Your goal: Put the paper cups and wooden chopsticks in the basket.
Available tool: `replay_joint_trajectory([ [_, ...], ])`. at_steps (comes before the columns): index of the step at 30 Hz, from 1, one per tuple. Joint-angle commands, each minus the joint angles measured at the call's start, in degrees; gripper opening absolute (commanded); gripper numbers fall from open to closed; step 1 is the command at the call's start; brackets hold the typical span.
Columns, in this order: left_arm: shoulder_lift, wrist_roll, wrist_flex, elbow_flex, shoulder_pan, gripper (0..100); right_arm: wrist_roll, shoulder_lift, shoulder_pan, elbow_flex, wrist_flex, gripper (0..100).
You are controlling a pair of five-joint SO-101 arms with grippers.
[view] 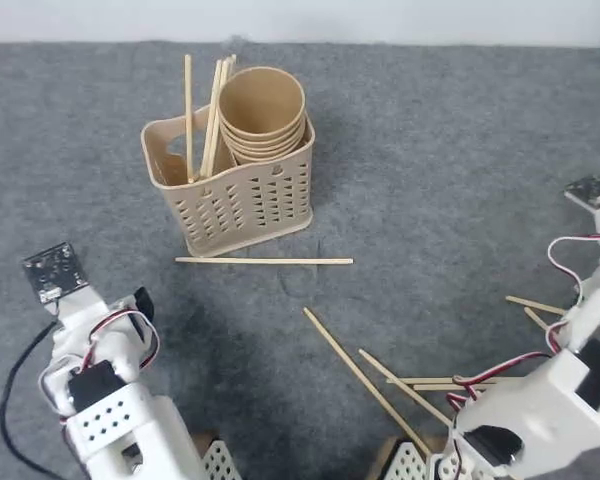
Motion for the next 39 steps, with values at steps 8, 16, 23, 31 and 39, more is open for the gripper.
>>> replay_joint_trajectory([
  [8,0.2,-0.5,-1.5,-2.8,0.4,26,0.8,0.0,-1.4,-1.3,3.7,26.2],
  [16,0.2,-0.5,-1.5,-2.8,0.4,26,0.8,0.0,-6.2,10.2,-5.9,21.4],
  [23,0.2,-0.6,-1.5,-2.8,0.3,26,0.7,0.0,-7.7,18.0,-20.1,20.9],
  [31,0.2,-0.6,-1.5,-2.8,0.3,26,0.7,0.1,-7.5,25.6,-30.4,19.7],
  [39,0.2,-0.6,-1.5,-2.8,0.3,26,0.5,-0.5,-6.9,25.8,-35.5,3.6],
])
